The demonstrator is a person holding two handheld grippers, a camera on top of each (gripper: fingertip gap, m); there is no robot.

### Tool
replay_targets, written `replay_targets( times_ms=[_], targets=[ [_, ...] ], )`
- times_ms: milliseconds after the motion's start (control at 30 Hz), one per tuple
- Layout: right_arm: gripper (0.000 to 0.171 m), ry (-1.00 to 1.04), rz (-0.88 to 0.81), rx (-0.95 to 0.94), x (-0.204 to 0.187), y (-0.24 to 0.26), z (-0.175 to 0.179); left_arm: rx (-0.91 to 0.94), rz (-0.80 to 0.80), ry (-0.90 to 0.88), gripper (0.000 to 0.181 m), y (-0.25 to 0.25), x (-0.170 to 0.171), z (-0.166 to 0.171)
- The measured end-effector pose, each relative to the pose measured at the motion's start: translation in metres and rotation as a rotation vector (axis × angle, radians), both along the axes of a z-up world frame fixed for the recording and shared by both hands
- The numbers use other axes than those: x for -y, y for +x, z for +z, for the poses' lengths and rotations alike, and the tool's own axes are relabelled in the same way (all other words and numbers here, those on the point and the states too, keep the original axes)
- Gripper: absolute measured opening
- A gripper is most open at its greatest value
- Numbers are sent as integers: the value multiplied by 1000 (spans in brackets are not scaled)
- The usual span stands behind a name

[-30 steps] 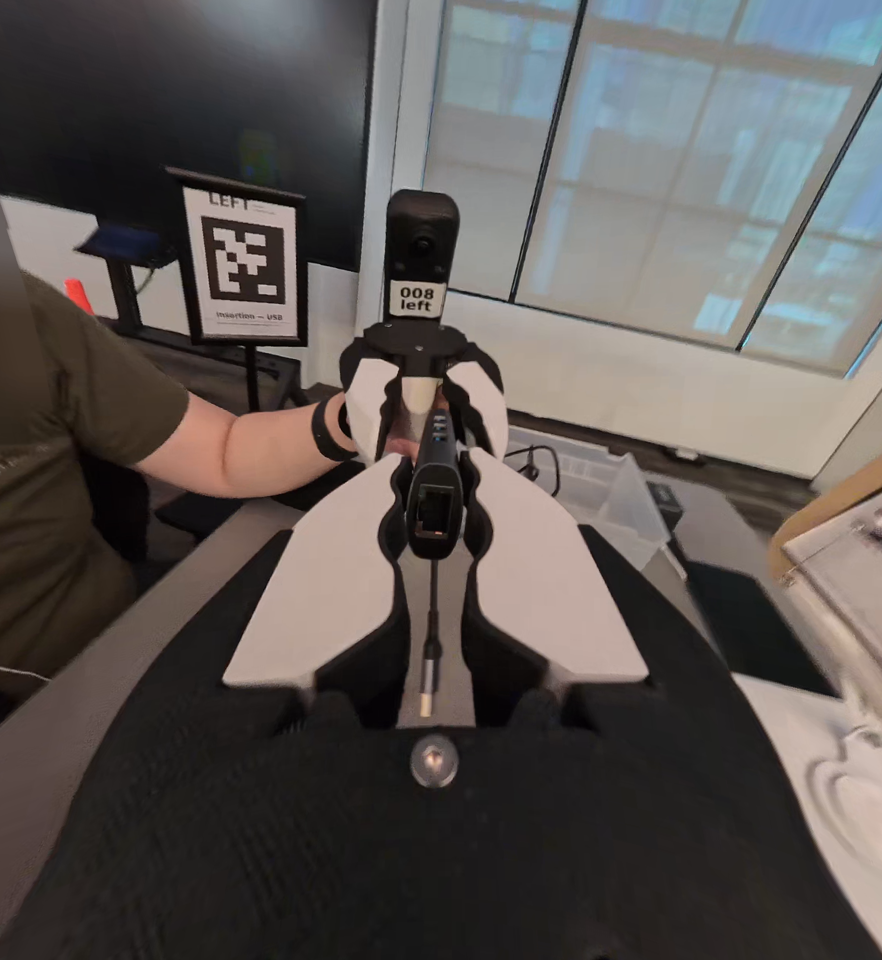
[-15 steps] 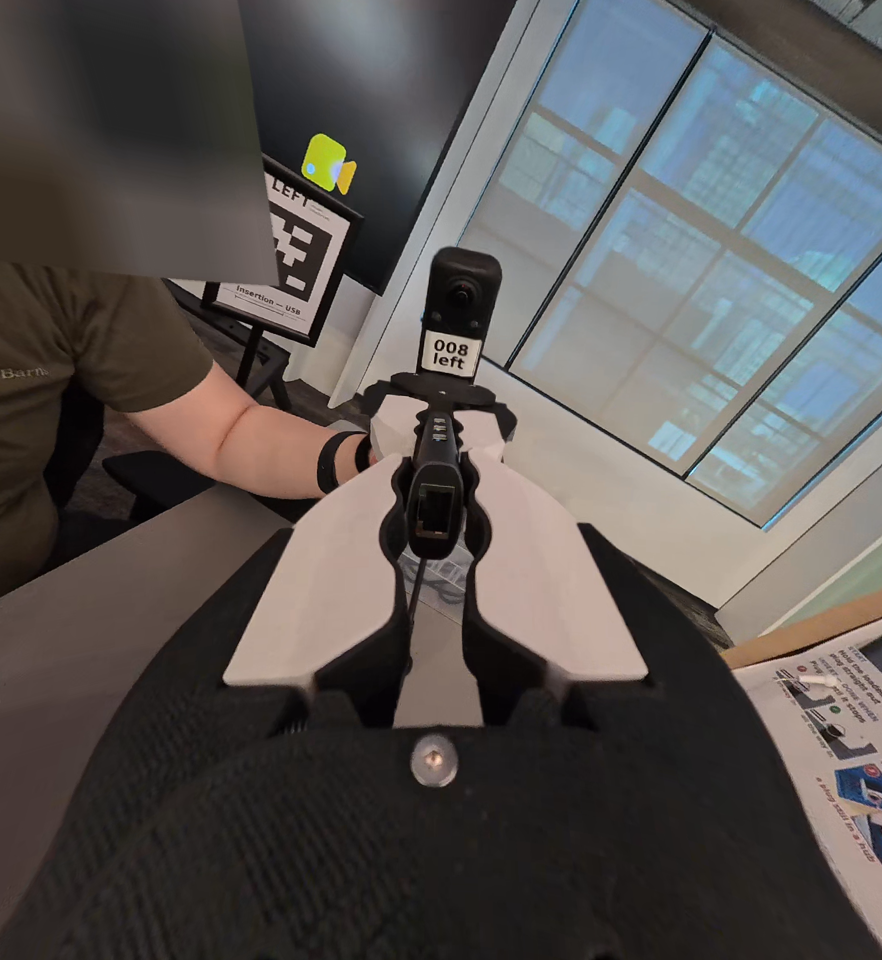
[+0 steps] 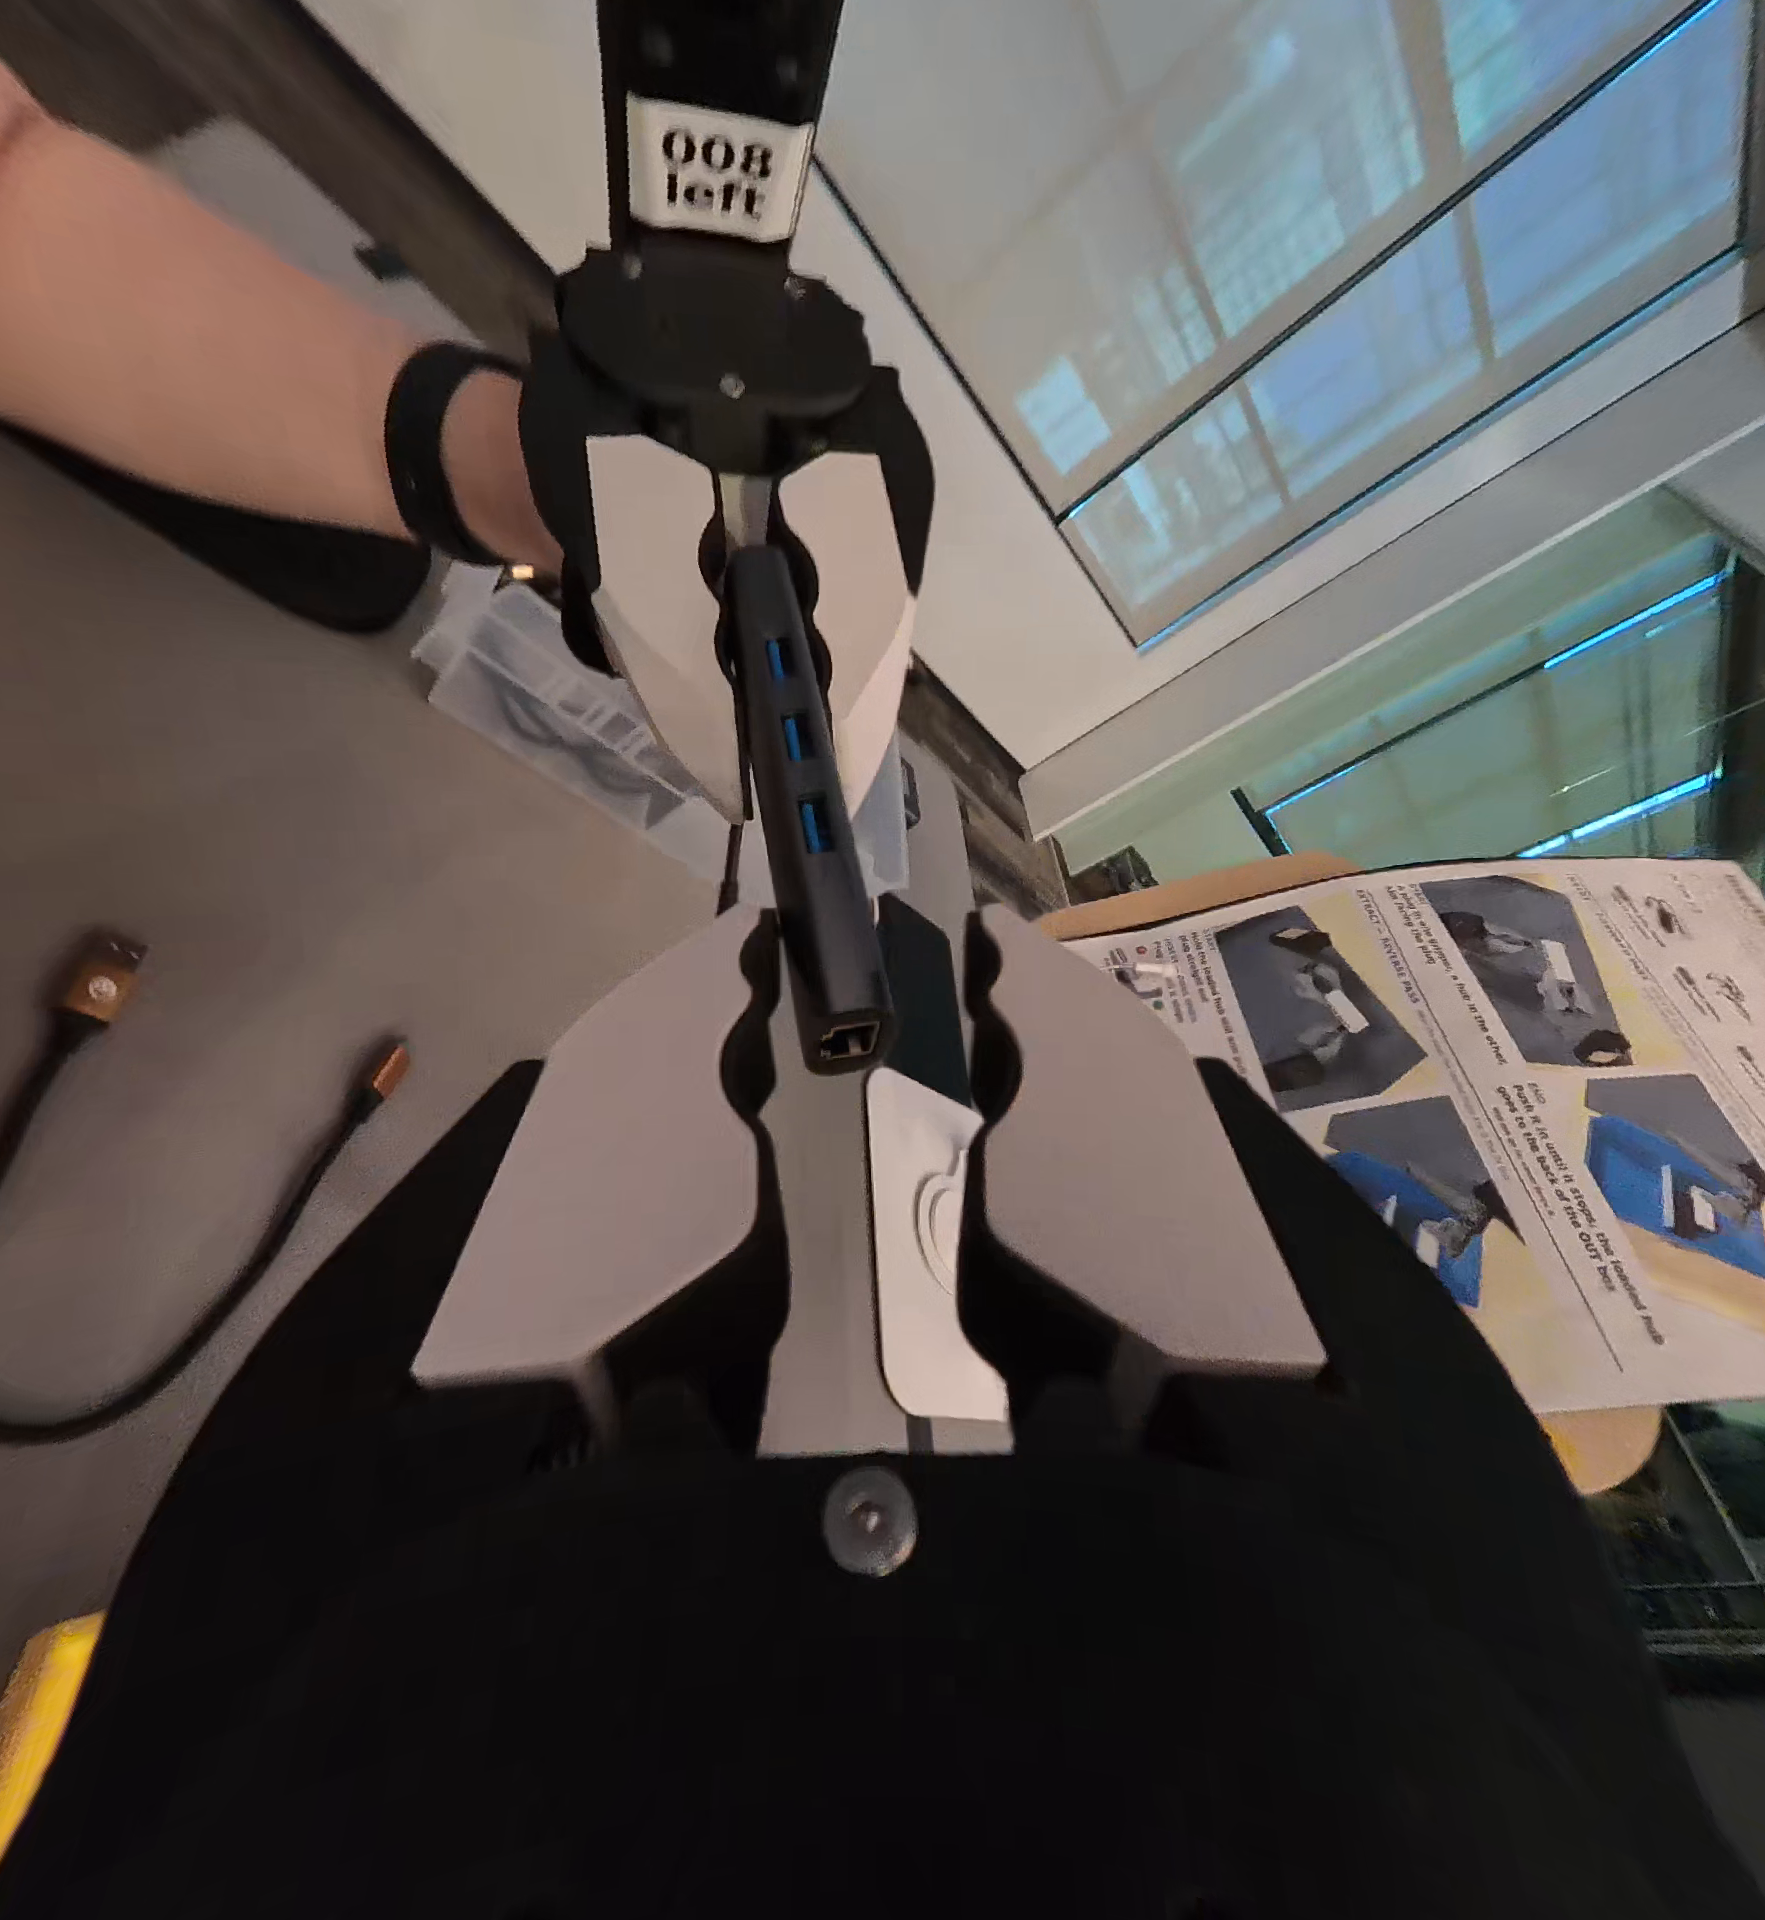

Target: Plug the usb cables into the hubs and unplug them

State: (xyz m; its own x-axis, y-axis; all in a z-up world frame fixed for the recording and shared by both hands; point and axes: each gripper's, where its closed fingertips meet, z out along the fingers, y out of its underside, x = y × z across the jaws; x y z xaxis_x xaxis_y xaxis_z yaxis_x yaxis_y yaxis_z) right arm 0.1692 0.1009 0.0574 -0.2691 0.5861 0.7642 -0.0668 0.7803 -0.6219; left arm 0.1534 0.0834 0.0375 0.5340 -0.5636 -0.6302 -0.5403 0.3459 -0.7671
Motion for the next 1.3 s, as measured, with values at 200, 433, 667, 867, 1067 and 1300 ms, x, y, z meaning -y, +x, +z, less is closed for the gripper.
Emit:
replay_targets(
  times_ms=[200, 433, 667, 867, 1067, 1300],
  targets=[
    [18, 34, 24, 107, 6, -8, -19, -35, 0, -4, 17, -7, 2, -9],
    [18, -1, 67, 92, 7, -12, -24, -68, 16, 3, 17, -11, 1, -15],
    [28, -120, -74, -82, -8, -23, -1, 21, 215, -32, 17, -73, -10, 5],
    [26, -379, 57, 316, 80, -28, -79, 66, 307, -15, 17, -118, 0, 23],
    [15, -529, -38, 800, 114, -14, -221, 99, 251, -18, 17, -114, 7, 29],
    [14, -621, -190, 872, 89, -8, -257, 88, 228, -12, 17, -107, 13, 34]
  ],
)
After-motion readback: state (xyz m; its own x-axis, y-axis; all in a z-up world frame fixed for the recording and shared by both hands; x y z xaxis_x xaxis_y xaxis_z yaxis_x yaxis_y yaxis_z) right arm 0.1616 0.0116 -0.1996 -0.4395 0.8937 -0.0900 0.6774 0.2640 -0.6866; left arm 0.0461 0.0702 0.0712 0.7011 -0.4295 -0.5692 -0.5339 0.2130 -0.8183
